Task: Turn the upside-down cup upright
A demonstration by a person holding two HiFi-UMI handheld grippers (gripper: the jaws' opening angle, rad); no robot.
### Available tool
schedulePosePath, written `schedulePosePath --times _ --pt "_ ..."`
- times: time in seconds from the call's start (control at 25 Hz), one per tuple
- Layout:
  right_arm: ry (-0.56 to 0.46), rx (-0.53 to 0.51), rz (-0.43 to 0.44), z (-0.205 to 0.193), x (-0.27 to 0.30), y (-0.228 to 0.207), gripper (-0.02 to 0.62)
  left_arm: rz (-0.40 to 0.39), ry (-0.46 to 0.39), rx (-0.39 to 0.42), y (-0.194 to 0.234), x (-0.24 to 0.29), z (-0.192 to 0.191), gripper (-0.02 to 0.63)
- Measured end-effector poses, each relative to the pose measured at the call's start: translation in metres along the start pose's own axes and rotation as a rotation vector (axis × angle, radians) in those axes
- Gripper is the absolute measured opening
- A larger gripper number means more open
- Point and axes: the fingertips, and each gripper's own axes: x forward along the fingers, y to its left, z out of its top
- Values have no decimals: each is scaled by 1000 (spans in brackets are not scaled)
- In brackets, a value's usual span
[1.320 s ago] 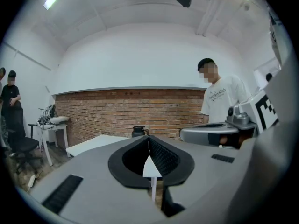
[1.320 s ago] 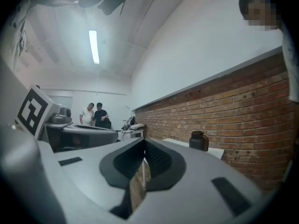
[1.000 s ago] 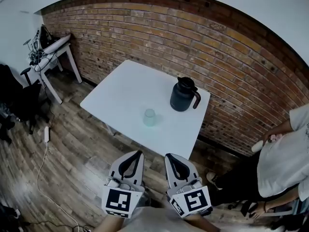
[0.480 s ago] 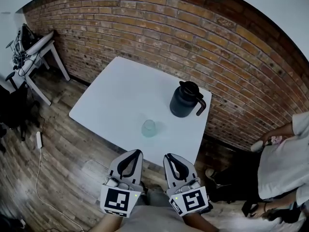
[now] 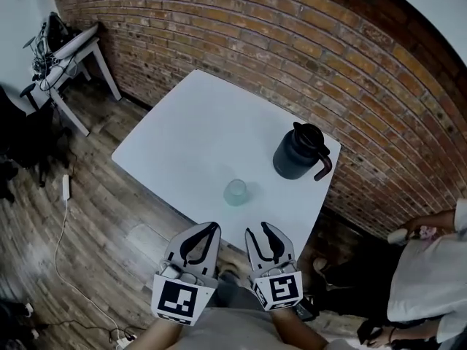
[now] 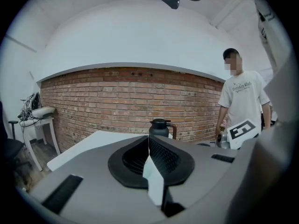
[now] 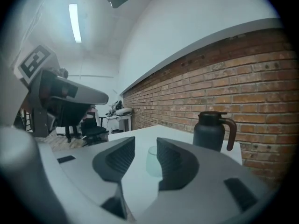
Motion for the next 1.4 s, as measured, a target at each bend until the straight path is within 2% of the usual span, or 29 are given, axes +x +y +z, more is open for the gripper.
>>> schedulePosePath --times 0.6,1.4 --pt "82 -20 32 -59 54 -14 169 55 34 -10 13 13 -21 11" --pt "180 -82 32 -91 104 -21 241 76 67 -21 31 17 -31 11"
